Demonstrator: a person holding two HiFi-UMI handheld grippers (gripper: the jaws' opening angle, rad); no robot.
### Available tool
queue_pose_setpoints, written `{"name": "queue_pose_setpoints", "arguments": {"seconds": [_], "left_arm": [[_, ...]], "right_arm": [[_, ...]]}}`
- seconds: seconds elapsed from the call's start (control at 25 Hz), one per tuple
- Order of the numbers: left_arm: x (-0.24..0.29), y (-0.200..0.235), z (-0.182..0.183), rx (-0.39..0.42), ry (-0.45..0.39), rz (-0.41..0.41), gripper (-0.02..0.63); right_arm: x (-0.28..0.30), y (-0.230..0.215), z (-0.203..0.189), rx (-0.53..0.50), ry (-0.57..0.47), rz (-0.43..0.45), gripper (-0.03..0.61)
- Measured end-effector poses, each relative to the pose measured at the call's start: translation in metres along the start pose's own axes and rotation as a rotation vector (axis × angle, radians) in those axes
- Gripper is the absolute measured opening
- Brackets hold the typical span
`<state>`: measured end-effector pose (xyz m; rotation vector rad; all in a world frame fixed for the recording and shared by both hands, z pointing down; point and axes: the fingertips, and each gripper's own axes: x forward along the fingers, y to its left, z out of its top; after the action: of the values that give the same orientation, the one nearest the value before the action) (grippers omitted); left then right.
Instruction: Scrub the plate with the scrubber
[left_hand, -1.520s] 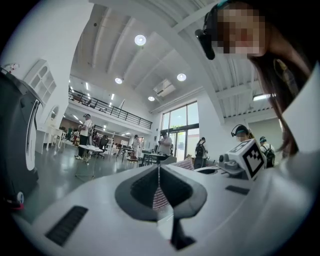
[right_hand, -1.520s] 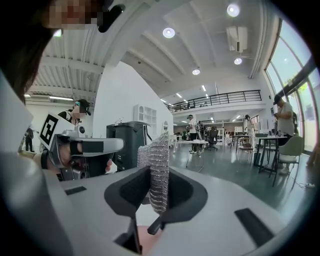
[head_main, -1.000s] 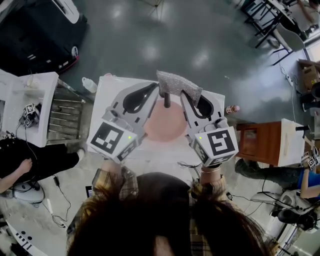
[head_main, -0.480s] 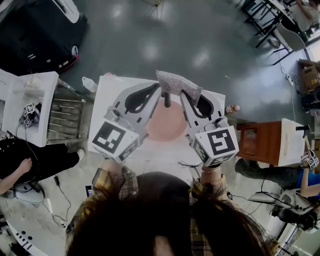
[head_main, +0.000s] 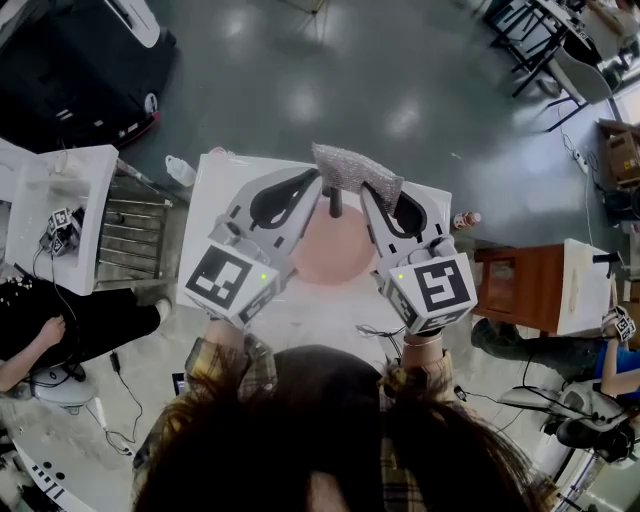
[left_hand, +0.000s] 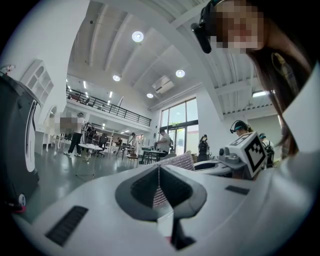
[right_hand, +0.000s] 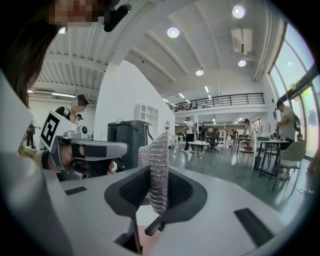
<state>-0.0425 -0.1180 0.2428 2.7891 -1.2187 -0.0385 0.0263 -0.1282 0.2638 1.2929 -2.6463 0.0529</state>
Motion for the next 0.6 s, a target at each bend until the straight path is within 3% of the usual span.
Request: {"name": "queue_pose_setpoints", "arguments": {"seconds": [0.6], "left_arm": [[0.0031, 0.0023, -0.0049, 0.003, 0.006, 0.008, 0.02]], "right_arm": [[0.0025, -0.0029, -0.0046, 0.01, 0.001, 0.004, 0.086]]}}
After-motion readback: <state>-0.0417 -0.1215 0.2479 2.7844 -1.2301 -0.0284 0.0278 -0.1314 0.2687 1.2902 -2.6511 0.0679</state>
